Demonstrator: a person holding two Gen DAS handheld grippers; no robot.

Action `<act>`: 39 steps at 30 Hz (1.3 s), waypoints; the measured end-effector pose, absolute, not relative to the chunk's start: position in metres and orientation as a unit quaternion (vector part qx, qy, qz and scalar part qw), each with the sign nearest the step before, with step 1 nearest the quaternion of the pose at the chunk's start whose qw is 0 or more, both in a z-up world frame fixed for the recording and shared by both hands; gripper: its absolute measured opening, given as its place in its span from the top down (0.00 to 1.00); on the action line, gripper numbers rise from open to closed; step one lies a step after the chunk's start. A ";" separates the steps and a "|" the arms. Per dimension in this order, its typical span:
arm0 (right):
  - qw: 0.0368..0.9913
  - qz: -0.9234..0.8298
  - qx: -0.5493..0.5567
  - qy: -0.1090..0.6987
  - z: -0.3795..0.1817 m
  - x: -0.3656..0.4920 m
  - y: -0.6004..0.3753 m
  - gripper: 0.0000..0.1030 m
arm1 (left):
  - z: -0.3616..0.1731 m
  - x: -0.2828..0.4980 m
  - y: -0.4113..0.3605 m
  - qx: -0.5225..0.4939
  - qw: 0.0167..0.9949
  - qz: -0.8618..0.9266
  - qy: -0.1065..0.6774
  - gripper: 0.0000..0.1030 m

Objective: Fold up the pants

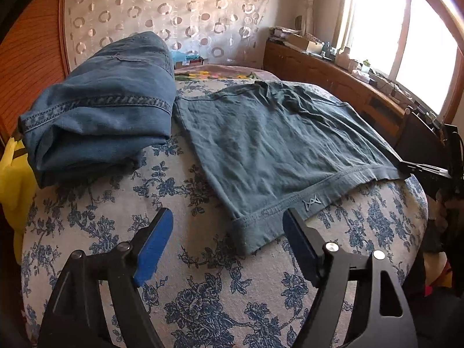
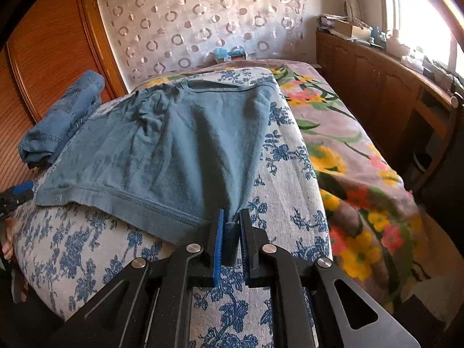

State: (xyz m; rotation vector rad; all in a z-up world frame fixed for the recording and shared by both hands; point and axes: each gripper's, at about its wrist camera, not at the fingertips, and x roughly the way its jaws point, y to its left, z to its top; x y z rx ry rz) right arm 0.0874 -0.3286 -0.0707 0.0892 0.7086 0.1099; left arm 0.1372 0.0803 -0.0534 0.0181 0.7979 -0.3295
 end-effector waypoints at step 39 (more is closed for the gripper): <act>0.898 0.324 -0.027 0.297 -0.022 0.122 -0.129 0.92 | -0.042 0.131 0.096 0.013 0.925 -0.105 0.366 0.24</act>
